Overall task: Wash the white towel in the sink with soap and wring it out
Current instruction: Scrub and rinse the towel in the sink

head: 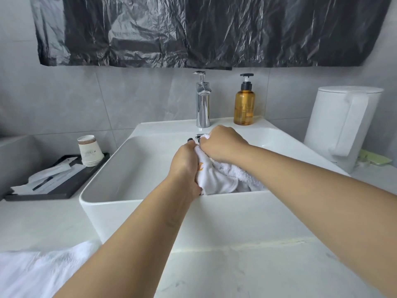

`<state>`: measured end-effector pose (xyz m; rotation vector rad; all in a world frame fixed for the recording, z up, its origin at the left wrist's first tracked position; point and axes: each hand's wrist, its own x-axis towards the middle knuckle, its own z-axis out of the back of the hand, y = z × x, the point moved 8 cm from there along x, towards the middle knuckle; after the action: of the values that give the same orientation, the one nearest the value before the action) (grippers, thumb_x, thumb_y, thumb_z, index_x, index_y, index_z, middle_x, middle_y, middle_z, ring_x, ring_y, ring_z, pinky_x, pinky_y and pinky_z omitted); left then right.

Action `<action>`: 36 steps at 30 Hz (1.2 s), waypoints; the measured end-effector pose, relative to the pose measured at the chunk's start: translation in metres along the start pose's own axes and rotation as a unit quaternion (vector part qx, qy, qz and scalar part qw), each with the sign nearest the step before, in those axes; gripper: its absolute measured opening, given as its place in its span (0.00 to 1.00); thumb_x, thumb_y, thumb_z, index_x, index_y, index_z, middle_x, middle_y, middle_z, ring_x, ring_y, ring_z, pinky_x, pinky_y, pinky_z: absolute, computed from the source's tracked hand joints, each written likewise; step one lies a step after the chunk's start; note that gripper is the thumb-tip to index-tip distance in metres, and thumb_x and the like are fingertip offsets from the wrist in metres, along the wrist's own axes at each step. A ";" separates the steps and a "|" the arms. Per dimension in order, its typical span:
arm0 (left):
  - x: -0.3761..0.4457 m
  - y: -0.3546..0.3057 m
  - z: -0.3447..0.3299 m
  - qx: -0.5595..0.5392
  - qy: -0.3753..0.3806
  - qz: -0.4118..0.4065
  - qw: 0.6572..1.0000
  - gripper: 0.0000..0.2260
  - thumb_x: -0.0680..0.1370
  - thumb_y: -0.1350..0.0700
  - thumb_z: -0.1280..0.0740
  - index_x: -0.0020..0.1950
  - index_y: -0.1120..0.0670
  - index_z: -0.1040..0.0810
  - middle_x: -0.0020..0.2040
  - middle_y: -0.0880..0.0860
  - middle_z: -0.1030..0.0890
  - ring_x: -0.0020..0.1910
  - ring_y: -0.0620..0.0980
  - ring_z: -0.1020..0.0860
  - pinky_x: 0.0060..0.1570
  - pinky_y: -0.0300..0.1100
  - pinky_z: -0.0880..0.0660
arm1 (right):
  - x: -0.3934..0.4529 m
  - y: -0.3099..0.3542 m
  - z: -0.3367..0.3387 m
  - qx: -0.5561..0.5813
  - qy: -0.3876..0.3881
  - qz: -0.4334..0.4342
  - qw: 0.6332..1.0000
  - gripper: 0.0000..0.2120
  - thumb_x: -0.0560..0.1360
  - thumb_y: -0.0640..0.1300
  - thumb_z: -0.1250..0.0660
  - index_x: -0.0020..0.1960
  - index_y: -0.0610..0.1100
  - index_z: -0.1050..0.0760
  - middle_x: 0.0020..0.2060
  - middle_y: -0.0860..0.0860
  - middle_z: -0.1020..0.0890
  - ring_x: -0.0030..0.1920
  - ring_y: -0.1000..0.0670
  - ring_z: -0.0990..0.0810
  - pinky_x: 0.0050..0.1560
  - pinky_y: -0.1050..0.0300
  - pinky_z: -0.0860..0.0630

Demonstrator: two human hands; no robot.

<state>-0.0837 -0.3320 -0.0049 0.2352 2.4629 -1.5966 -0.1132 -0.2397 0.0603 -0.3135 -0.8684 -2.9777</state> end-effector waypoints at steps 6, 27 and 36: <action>0.005 -0.006 0.003 -0.057 0.006 -0.014 0.998 0.09 0.79 0.53 0.39 0.43 0.49 0.21 0.34 0.52 0.19 0.33 0.53 0.20 0.41 0.40 0.26 | -0.039 0.023 0.012 0.129 0.054 0.093 0.986 0.20 0.76 0.49 0.38 0.26 0.47 0.34 0.21 0.57 0.33 0.28 0.52 0.34 0.31 0.57 0.38; -0.011 -0.004 0.010 0.068 -0.064 -0.011 0.996 0.08 0.69 0.49 0.31 0.39 0.52 0.24 0.33 0.49 0.26 0.31 0.52 0.28 0.34 0.35 0.27 | -0.028 -0.074 -0.012 0.475 0.005 -0.178 0.862 0.12 0.76 0.54 0.33 0.43 0.44 0.23 0.38 0.47 0.21 0.40 0.46 0.23 0.42 0.54 0.30; -0.013 -0.016 0.028 0.127 -0.203 -0.153 0.959 0.09 0.66 0.64 0.37 0.38 0.50 0.28 0.48 0.55 0.24 0.43 0.56 0.27 0.28 0.40 0.29 | -0.035 -0.092 0.008 0.592 -0.128 -0.195 0.771 0.13 0.67 0.57 0.31 0.43 0.49 0.25 0.38 0.48 0.27 0.39 0.47 0.30 0.42 0.52 0.33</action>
<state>-0.0731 -0.3646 0.0015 -0.4215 2.0496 -1.8573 -0.0842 -0.1586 0.0108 -0.4843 -2.7968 -1.9581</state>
